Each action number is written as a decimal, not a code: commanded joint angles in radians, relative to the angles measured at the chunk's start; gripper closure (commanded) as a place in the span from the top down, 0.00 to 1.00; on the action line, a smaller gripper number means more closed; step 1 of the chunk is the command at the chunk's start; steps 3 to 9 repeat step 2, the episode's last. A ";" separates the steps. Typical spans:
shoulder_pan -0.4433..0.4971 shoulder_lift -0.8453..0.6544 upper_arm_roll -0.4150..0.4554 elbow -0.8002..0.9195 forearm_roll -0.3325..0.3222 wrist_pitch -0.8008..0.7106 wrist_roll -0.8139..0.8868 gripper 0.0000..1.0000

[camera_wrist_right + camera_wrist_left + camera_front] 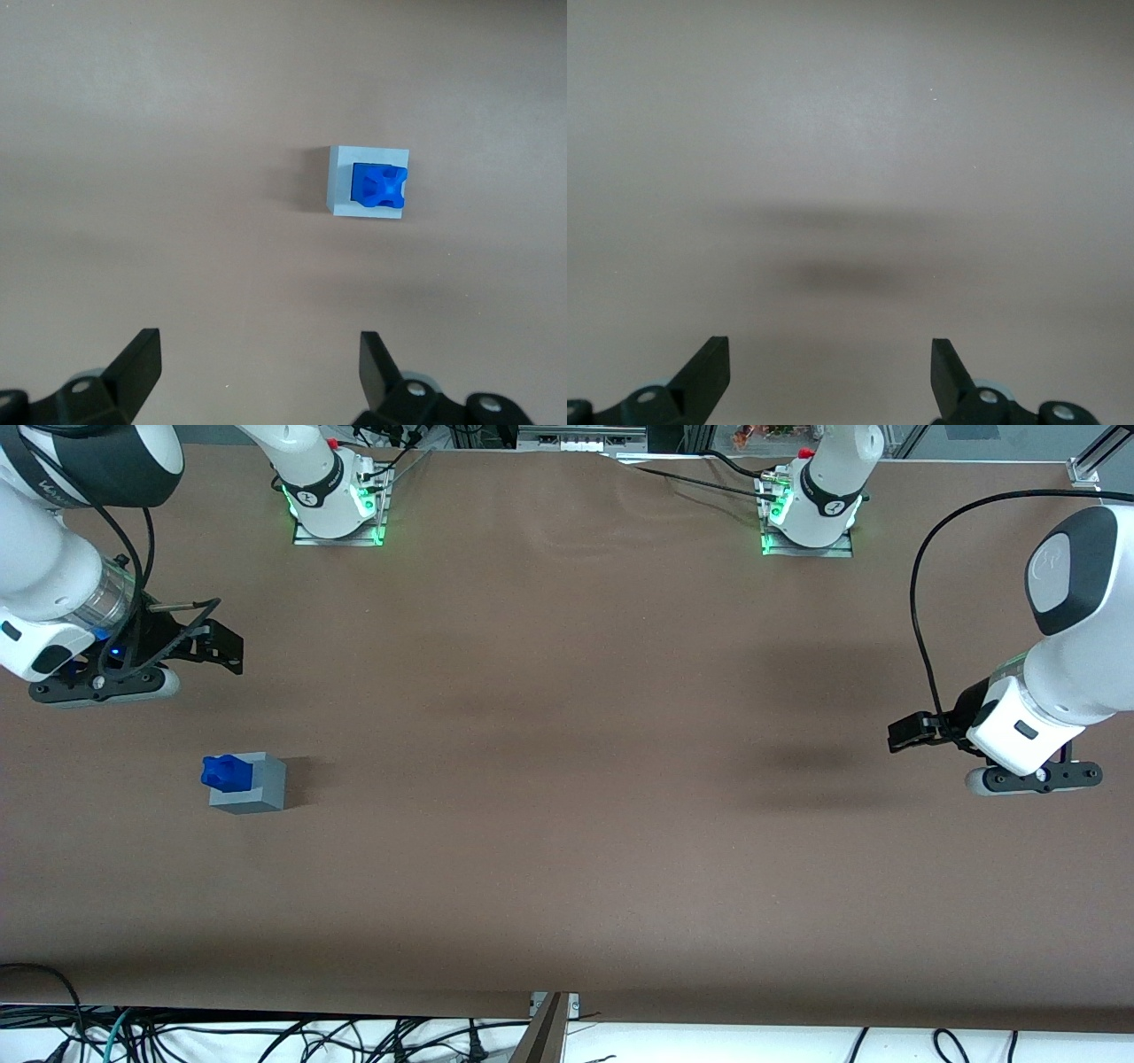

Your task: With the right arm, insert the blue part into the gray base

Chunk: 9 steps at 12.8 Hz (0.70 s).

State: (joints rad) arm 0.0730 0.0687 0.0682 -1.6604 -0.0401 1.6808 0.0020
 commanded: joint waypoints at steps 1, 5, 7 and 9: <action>-0.012 0.005 0.007 0.033 -0.011 -0.012 0.004 0.99; -0.012 0.005 0.007 0.036 -0.012 -0.013 0.004 0.99; -0.012 0.005 0.007 0.036 -0.012 -0.013 0.004 0.99; -0.012 0.005 0.007 0.036 -0.012 -0.013 0.004 0.99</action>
